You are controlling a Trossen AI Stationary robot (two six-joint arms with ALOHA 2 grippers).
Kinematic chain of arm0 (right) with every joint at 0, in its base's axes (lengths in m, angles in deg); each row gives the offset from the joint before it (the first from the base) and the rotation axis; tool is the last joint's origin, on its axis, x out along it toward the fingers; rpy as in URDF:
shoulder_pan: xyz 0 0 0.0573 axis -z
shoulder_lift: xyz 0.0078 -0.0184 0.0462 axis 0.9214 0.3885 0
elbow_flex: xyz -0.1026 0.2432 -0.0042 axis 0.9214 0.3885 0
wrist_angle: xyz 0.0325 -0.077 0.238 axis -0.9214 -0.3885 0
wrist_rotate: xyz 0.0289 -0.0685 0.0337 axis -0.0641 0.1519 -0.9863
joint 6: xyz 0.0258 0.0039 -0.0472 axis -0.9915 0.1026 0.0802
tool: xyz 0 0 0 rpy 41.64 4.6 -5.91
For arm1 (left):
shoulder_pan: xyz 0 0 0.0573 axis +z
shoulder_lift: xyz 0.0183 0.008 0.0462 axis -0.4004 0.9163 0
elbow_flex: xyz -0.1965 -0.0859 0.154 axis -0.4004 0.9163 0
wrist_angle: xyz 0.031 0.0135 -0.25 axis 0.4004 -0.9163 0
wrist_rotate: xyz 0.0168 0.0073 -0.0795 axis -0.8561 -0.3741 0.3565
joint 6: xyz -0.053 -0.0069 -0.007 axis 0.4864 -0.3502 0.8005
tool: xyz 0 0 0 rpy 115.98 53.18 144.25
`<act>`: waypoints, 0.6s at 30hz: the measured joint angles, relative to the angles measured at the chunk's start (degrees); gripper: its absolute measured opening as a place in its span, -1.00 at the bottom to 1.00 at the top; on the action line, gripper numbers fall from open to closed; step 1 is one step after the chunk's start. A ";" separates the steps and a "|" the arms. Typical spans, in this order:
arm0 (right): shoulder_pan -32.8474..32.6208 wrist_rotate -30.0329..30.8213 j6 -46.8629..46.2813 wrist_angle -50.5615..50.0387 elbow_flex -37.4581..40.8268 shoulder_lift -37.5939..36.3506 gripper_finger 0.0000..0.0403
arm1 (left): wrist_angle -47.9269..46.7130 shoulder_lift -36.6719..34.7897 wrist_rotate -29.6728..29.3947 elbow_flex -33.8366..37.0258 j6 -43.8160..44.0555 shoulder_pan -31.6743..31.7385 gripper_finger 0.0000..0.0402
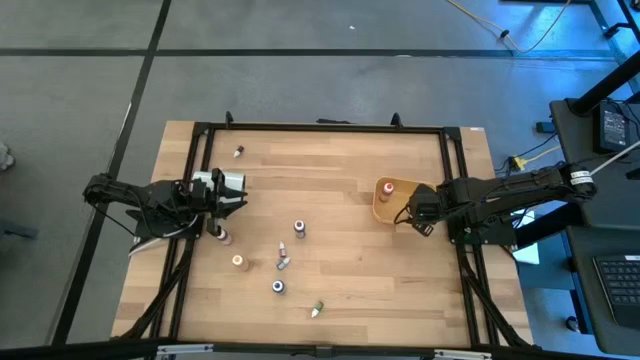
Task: Pick & Place food coloring
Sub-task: Put the blue food coloring bottle into the yellow bin
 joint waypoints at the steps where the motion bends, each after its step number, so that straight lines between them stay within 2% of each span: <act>1: 0.00 0.00 0.00 0.00 0.00 0.01 -0.54 | 0.00 0.00 0.00 0.02 0.00 0.00 -0.49; 8: 0.00 0.00 0.09 0.05 0.00 0.01 -0.53 | 0.06 0.00 0.00 0.00 0.00 0.00 -0.47; 18: 0.00 0.07 0.09 0.98 0.00 -0.01 -0.33 | 0.23 0.00 0.00 0.00 -0.01 0.00 -0.49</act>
